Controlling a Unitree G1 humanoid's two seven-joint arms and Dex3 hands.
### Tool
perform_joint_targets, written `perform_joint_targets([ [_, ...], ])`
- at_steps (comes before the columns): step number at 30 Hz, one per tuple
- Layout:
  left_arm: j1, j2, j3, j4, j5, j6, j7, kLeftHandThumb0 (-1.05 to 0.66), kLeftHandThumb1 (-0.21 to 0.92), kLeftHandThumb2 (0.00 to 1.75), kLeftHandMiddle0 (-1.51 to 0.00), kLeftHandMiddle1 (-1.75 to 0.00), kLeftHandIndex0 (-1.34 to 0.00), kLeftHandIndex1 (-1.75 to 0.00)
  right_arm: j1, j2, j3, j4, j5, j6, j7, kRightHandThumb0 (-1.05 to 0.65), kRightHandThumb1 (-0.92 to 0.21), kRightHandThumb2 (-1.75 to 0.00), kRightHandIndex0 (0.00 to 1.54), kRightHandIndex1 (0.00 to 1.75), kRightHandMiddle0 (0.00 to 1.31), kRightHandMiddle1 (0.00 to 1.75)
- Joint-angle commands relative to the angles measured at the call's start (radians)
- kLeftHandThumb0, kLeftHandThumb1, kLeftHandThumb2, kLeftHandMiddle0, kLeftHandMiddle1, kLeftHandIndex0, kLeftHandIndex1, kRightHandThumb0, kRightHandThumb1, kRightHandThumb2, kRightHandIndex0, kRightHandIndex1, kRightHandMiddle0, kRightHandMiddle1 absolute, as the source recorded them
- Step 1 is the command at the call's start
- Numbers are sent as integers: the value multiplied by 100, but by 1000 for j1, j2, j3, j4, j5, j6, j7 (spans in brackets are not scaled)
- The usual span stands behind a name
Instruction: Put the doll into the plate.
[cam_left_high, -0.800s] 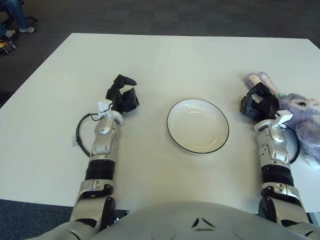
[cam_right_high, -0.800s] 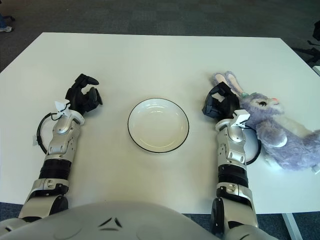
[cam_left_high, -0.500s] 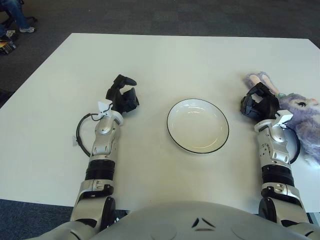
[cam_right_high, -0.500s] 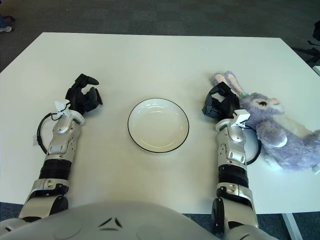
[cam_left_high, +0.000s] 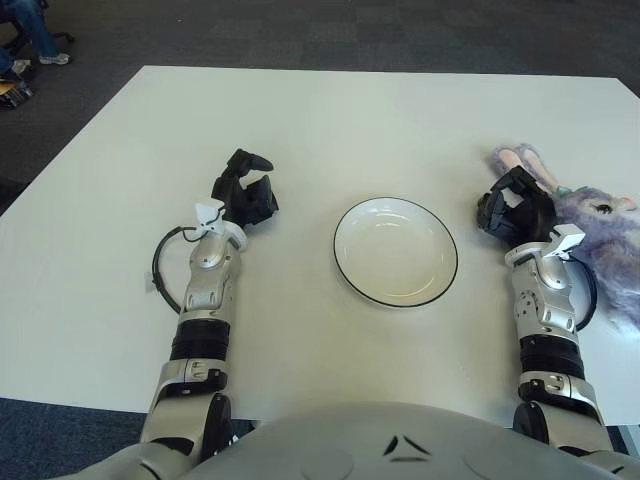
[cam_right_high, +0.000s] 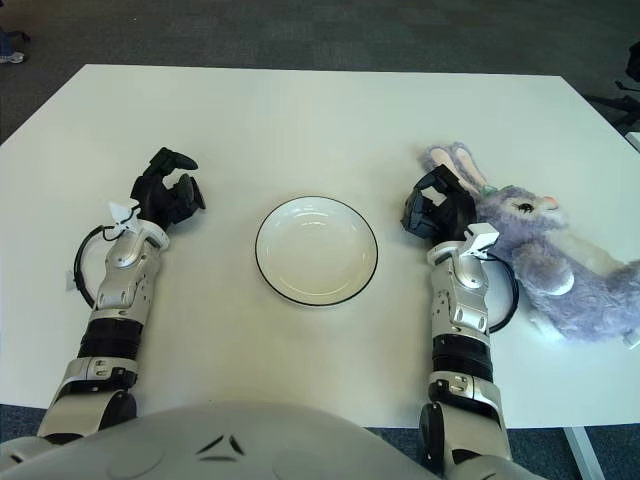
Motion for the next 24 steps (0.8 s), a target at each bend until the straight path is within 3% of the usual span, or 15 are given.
perform_joint_targets([
  [1,32,-13,-5,25,-3,9,-1,-41,56,101,-100,-175,-42,-175,31,17,3,-48,33,51,7,-45,-41,-120,106,175,54,175],
  [12,28,-12,-7,25,5,22,11,-41,56,101,-98,-175,-42,-175,66,-5,-13,-342,133,347,-49,-44,-44,-116,99,175,51,175],
  [14,27,-12,-7,25,7,27,13,-41,56,101,-98,-175,-42,-175,69,-13,-22,-380,150,391,-56,-19,-31,-132,81,173,47,175],
  [15,27,-12,-7,25,7,28,14,-41,56,101,-98,-175,-42,-175,70,-16,-26,-394,157,408,-59,-15,-31,-130,79,165,49,175],
  [16,26,-12,-7,25,8,30,15,-41,56,101,-98,-175,-42,-175,70,-22,-31,-408,164,426,-59,-10,-31,-126,76,153,51,175],
  [17,26,-13,-8,25,10,31,17,-41,56,101,-98,-175,-42,-175,71,-27,-36,-418,170,440,-58,-7,-35,-123,66,158,49,173],
  [20,25,-13,-10,26,13,34,21,-41,56,101,-98,-175,-42,-175,66,-75,-50,-480,187,497,-45,-3,-39,-120,52,166,46,172],
  [22,25,-12,-10,26,14,36,21,-41,56,101,-98,-175,-42,-175,64,-99,-59,-502,193,524,-36,-2,-43,-110,57,149,45,173],
  [24,24,-12,-10,26,14,38,20,-41,56,101,-98,-175,-42,-175,64,-127,-70,-519,199,551,-22,-1,-48,-104,59,148,36,174],
])
